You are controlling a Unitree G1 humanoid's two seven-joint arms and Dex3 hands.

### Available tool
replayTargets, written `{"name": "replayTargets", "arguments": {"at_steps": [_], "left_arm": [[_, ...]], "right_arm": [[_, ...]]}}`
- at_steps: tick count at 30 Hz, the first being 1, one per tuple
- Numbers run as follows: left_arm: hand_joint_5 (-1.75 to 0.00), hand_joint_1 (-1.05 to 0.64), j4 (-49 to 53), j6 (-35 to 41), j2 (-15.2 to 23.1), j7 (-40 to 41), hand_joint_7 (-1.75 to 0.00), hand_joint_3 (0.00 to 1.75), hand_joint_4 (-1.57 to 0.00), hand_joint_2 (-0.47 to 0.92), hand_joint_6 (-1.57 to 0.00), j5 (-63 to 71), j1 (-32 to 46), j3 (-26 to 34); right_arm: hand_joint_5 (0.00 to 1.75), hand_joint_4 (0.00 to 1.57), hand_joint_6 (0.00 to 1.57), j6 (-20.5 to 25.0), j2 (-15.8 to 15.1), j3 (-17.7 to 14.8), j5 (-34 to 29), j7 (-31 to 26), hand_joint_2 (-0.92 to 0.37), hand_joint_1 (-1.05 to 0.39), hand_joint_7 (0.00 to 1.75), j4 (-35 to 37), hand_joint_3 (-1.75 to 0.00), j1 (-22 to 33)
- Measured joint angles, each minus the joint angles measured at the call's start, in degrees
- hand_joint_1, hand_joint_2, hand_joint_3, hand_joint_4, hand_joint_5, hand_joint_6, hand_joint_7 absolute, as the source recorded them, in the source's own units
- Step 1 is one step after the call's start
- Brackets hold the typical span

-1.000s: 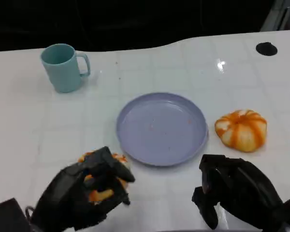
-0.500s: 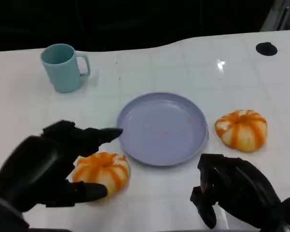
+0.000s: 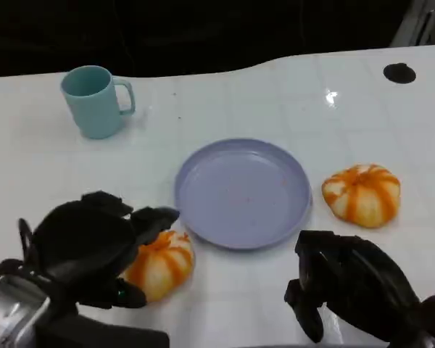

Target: Grasp the bread from the table and place it into the plate.

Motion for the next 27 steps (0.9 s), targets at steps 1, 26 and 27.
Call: {"name": "replayTargets", "arguments": {"at_steps": [1,26,27], "left_arm": [[-0.17,-0.75,1.29,0.45,0.01,0.00,0.00,0.01,-0.41,0.92,-0.31,0.33,-0.60,-0.75],[-1.28,-0.22,40.51,-8.17,-0.83,25.95,-0.20,0.39,-0.74,0.91,-1.06,-7.08,-12.67,-10.57],[-1.55,-0.24,42.64,-9.96,-0.85,29.84,-0.69,0.53,-0.79,0.90,-1.01,-7.02,-12.92,-10.98]], "right_arm": [[1.63,1.27,1.10,0.01,-0.02,-0.04,0.05,0.00,-0.92,-0.92,1.57,-0.02,-0.35,0.04],[1.65,1.28,1.10,0.63,-0.26,-0.04,0.77,-0.07,-0.92,-0.93,1.57,-0.41,-0.34,0.34],[1.65,1.28,1.10,0.64,-0.25,-0.04,0.81,-0.08,-0.92,-0.93,1.57,-0.43,-0.34,0.35]]}}
